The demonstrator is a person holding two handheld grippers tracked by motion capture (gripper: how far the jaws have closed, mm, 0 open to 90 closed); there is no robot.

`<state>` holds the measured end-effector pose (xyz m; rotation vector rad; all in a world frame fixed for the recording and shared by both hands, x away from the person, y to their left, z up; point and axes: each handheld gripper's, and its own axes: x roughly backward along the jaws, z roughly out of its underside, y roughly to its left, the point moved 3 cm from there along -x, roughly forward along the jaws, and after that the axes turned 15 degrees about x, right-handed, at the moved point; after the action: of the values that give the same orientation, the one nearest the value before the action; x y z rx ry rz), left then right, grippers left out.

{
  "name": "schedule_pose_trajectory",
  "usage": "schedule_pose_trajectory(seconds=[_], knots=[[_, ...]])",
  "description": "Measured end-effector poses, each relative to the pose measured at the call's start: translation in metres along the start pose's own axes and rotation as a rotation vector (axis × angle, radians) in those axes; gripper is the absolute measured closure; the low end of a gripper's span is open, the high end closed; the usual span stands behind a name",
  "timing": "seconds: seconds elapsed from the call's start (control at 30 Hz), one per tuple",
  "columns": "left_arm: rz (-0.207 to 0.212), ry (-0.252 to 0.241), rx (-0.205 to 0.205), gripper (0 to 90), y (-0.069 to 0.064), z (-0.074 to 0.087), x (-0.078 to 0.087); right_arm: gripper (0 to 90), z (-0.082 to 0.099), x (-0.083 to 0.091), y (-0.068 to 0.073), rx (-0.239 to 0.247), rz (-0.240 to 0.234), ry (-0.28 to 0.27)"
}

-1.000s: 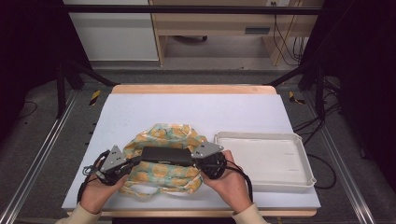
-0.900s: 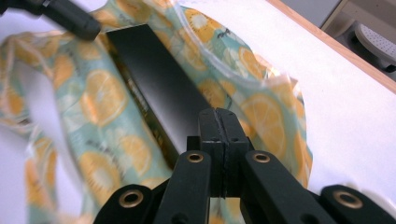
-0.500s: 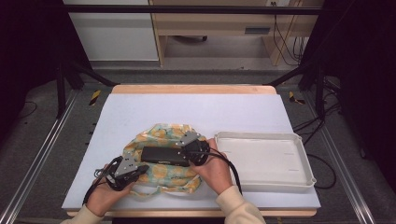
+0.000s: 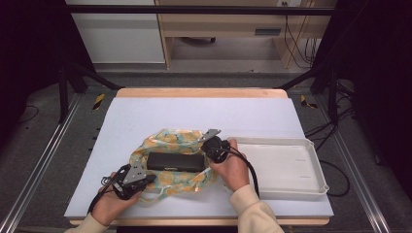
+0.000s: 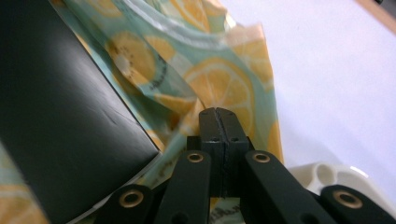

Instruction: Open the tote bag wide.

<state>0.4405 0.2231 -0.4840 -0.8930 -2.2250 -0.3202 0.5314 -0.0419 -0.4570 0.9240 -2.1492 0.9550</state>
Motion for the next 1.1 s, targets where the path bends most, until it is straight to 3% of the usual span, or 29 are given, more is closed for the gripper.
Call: schedule_pose_trajectory(seconds=[0.3, 0.6, 0.9, 1.1], knots=[[-0.022, 0.023, 0.004, 90.0, 0.003, 0.003, -0.003, 90.0, 0.011, -0.013, -0.006, -0.035, -0.027, 0.049], [-0.023, 0.055, 0.000, 90.0, 0.005, 0.006, -0.003, 90.0, 0.018, -0.018, -0.005, -0.028, -0.042, 0.117], [-0.016, 0.029, 0.002, 90.0, 0.004, 0.003, 0.001, 90.0, 0.009, 0.010, -0.004, -0.044, 0.003, -0.019], [-0.010, 0.052, -0.004, 90.0, 0.004, 0.004, 0.000, 90.0, 0.004, 0.039, 0.014, -0.034, 0.013, -0.101]])
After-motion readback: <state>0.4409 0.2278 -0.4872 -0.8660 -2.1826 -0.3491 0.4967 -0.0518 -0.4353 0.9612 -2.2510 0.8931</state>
